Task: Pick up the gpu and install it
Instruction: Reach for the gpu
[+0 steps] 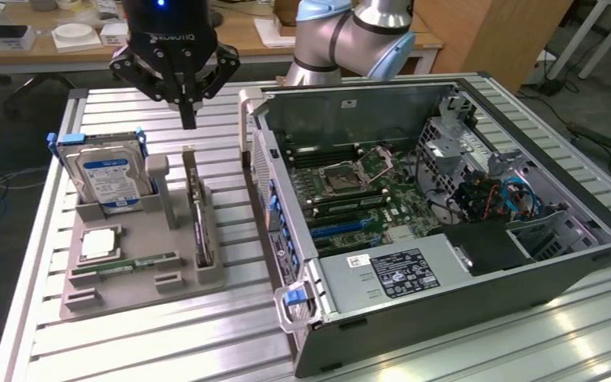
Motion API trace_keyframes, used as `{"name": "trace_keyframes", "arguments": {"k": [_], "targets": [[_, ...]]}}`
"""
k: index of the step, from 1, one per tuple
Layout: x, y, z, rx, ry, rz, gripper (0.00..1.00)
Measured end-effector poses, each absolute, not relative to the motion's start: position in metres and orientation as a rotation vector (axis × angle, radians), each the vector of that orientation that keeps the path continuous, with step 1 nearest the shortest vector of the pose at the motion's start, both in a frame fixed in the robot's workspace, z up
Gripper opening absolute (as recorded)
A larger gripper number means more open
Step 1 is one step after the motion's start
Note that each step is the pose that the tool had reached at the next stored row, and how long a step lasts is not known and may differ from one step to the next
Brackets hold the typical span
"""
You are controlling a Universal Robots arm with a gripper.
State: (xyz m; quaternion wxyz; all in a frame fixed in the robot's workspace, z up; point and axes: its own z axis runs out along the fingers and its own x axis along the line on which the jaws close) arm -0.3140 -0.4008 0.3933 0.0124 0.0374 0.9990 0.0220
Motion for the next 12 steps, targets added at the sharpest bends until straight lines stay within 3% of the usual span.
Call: {"name": "trace_keyframes", "arguments": {"k": [12], "targets": [[-0.330,-0.401,0.393,0.117,3.114,0.069,0.10]]}}
